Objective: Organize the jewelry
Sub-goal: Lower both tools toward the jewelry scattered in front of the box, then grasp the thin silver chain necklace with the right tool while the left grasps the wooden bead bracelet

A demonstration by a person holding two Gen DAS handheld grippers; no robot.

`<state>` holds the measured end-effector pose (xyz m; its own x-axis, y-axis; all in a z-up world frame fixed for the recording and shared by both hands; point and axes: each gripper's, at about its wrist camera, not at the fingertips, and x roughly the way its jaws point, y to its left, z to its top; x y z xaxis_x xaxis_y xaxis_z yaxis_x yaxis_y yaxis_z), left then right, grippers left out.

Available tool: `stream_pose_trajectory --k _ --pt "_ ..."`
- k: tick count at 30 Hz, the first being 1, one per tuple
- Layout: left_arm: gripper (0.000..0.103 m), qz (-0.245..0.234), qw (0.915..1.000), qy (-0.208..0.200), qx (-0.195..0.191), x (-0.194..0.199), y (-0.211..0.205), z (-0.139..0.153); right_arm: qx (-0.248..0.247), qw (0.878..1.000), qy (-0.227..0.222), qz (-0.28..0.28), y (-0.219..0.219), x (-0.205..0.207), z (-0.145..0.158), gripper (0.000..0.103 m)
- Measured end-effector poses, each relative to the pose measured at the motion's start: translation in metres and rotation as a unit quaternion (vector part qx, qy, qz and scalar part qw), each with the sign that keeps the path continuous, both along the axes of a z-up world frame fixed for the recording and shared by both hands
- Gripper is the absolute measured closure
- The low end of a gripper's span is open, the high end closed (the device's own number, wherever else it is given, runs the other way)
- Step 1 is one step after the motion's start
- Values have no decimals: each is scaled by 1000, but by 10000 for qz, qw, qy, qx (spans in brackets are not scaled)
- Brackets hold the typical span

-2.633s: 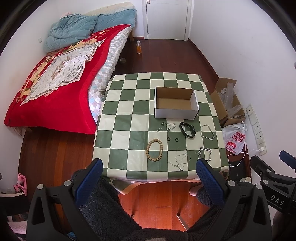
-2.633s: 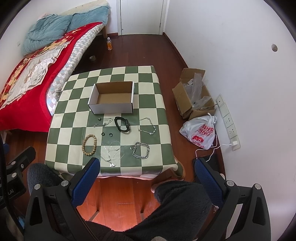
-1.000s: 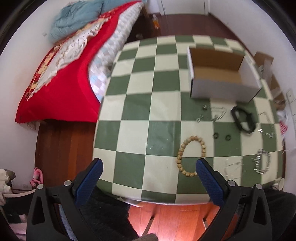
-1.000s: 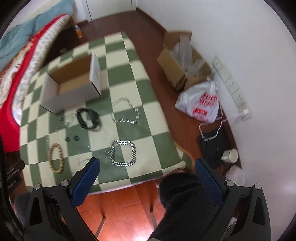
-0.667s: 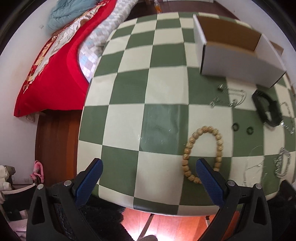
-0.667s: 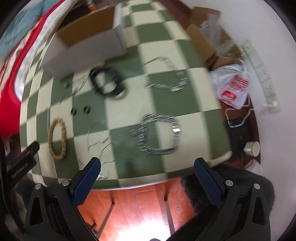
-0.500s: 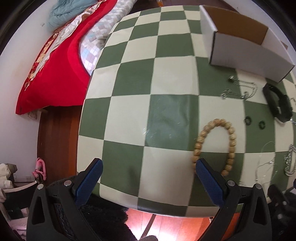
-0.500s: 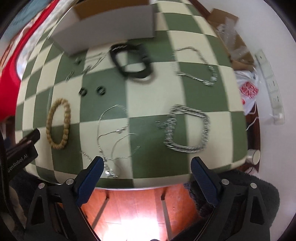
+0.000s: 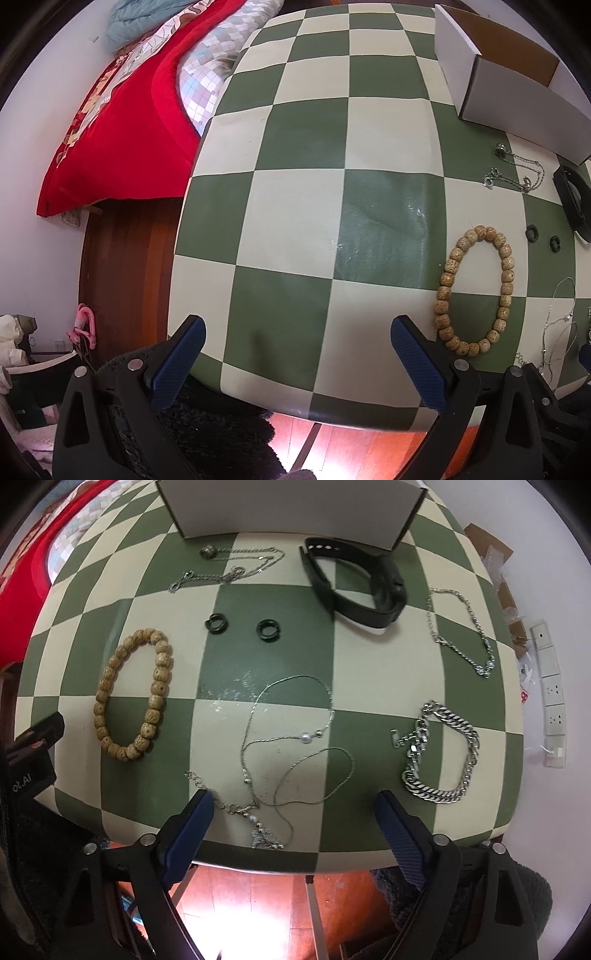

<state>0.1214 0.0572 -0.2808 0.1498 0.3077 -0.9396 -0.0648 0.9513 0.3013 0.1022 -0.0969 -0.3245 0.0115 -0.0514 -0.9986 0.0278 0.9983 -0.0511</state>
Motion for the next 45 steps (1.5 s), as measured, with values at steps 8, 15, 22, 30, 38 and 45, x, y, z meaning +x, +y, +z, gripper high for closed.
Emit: stream_pose_trajectory --k 8,15,22,30,38,45 --pt "1 -10 9998 96 -196 -1 -3 -3 100 9997 -177 150 13 0 1 21" --pt "1 -229 9967 250 -736 3 -20 -8 95 9993 -327 -152 -4 8 13 100" --pt "32 -306 9926 415 -1099 11 -38 -17 574 9955 -308 -692 -34 10 19 100" --pt "96 -411 9907 379 -1242 14 -46 -10 1325 9841 -286 -1150 -46 9 25 100" --pt "96 -307 9915 90 -1259 5 -30 15 1638 9790 -212 -1197 -56 12 31 94" --pt "97 -212 9920 41 -1248 -2 -22 15 948 9928 141 -724 -40 11 5 42"
